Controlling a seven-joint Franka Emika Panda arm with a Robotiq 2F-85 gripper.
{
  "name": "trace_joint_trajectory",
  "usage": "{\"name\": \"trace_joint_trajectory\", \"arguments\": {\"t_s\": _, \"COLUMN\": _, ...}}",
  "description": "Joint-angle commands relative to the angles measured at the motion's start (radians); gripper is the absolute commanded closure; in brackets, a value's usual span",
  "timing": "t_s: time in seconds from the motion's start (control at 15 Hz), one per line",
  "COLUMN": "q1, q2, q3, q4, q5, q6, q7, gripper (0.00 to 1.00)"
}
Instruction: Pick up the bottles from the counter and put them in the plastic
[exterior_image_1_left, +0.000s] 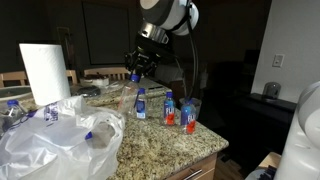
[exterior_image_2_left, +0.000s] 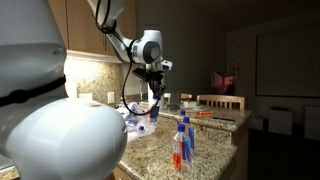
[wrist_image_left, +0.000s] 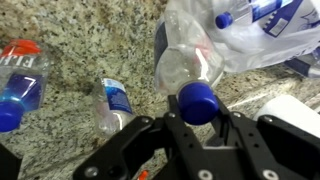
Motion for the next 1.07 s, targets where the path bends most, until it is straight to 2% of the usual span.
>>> {"name": "trace_joint_trajectory", "arguments": {"t_s": 0.0, "q1": 0.064, "q2": 0.003, "q3": -0.033, "q4": 0.000, "q5": 0.174, "q6": -0.013, "q7": -0.125, "gripper": 0.91}}
{"name": "trace_joint_trajectory", "arguments": {"t_s": 0.2, "q1": 0.105, "q2": 0.074, "q3": -0.035, "q4": 0.022, "q5": 0.296, "q6": 0.022, "q7": -0.203, "gripper": 0.91}}
{"name": "trace_joint_trajectory", "arguments": {"t_s": 0.33, "q1": 0.144, "q2": 0.142, "q3": -0.041, "q4": 0.046, "q5": 0.431, "q6": 0.066, "q7": -0.301, "gripper": 0.91}}
{"name": "trace_joint_trajectory", "arguments": {"t_s": 0.47, "q1": 0.159, "q2": 0.231, "q3": -0.019, "q4": 0.093, "q5": 0.555, "q6": 0.108, "q7": -0.380, "gripper": 0.91}}
{"name": "trace_joint_trajectory", "arguments": {"t_s": 0.87, "q1": 0.142, "q2": 0.528, "q3": 0.072, "q4": 0.290, "q5": 0.919, "q6": 0.177, "q7": -0.606, "gripper": 0.91}}
{"name": "trace_joint_trajectory", "arguments": {"t_s": 1.0, "q1": 0.137, "q2": 0.605, "q3": 0.095, "q4": 0.351, "q5": 0.994, "q6": 0.171, "q7": -0.661, "gripper": 0.91}}
